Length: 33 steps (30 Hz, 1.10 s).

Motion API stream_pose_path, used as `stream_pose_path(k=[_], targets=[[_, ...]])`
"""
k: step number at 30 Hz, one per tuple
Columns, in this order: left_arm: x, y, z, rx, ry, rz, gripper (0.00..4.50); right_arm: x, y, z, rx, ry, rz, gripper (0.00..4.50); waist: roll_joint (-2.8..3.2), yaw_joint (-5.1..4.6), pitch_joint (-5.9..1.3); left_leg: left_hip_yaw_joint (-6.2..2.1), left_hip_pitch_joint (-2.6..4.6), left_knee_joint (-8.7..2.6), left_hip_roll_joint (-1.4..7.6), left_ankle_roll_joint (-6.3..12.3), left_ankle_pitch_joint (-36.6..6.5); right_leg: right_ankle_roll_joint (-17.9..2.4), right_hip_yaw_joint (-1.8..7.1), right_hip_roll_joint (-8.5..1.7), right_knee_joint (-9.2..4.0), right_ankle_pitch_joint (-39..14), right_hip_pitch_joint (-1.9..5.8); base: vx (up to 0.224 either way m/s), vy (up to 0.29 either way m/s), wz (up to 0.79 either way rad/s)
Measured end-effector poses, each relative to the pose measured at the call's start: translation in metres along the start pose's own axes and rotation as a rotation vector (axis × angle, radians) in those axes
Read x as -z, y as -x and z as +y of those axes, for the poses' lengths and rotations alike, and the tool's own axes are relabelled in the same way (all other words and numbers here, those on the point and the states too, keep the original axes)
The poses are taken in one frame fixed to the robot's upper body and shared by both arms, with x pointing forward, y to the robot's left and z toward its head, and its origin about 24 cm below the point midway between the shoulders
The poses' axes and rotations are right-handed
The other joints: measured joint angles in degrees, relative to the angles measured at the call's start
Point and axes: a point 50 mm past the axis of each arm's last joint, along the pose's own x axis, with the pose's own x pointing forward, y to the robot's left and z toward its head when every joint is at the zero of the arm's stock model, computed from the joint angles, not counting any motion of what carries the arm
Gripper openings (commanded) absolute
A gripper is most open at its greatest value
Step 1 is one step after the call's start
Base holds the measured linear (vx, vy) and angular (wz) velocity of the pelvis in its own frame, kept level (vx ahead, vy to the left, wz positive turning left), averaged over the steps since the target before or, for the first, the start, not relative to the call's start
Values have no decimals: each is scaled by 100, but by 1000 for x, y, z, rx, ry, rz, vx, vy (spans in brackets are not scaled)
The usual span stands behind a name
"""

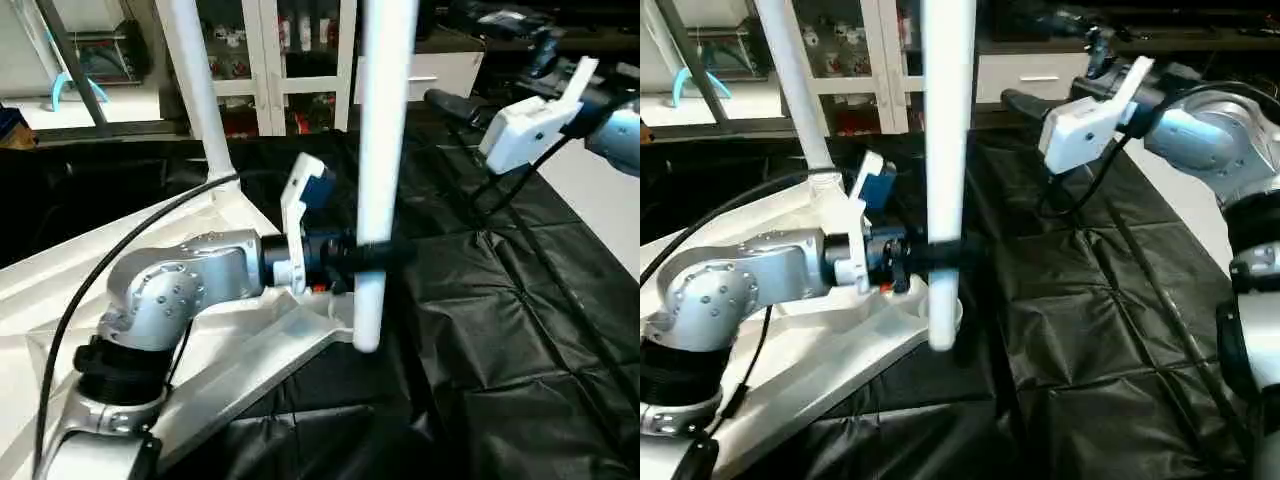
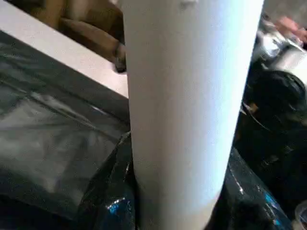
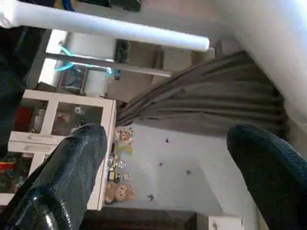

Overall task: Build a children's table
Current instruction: Insert table leg to table base

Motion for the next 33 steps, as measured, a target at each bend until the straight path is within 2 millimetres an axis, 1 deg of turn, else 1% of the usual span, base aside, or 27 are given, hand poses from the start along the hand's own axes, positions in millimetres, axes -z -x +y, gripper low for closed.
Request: stream_pose_path(k=[3, 5, 8, 10, 13, 17, 21, 25, 29, 33], targets=[[5, -1, 0, 62, 74, 37, 153, -1, -5, -9, 12, 47, -22, 443, -12, -6, 7, 4, 1, 8, 0, -1, 0, 0, 6, 0, 16, 0, -5, 0, 0, 0], [7, -4, -3, 110, 112, 34, 153, -1, -6, -15, 39, 68, -21, 443, -26, 0, 9, 4, 1, 11, 0, -1, 0, 0, 7, 0, 16, 0, -4, 0, 0, 0], [3, -9, -7, 164, 163, -2, 153, 0, -5, -16, 67, 84, -12, 443, -42, 0, 10, 5, 1, 17, -3, 0, 0, 0, 14, 0, 16, 0, -2, 0, 0, 0], [1, -12, -5, 166, 181, -19, 153, 1, -5, -17, 91, 96, -10, 443, -46, -7, 13, 7, 1, 19, -4, 0, 0, 0, 20, 0, 18, 0, -3, 0, 0, 0], [-1, -12, -4, 174, 207, -30, 153, 2, -2, -19, 104, 120, -4, 443, -52, -19, 12, 8, 3, 19, -3, 0, 0, 0, 21, 1, 18, 0, -4, 0, 0, 0], [-5, -14, -5, 215, 278, -89, 153, 3, 1, -21, 136, 136, -4, 443, -63, -14, 17, 9, 1, 19, -3, 0, 0, 0, 21, 1, 19, 0, -5, 0, 0, 0], [-13, -10, -4, 206, 277, -111, 153, 3, 2, -20, 149, 151, -3, 443, -63, -16, 18, 9, 2, 19, -3, 0, 0, 0, 21, 2, 18, 0, -6, 0, 0, 0], [-7, -9, -5, 205, 295, -59, 153, 3, 2, -15, 137, 174, -15, 443, -63, -17, 18, 9, 1, 19, -4, 0, -1, 0, 22, 2, 18, 0, -7, 0, 0, 0], [5, -15, -14, 257, 337, -2, 153, 2, -3, -23, 144, 215, -31, 443, -67, -16, 18, 10, 0, 18, -3, 0, -1, 0, 21, 2, 18, 0, -9, 0, 0, 0], [9, -21, -21, 298, 343, 43, 153, 0, -9, -24, 121, 259, -64, 443, -68, -22, 19, 10, 2, 19, -3, 0, -1, 1, 23, 3, 18, 0, -8, 0, 0, 0]])
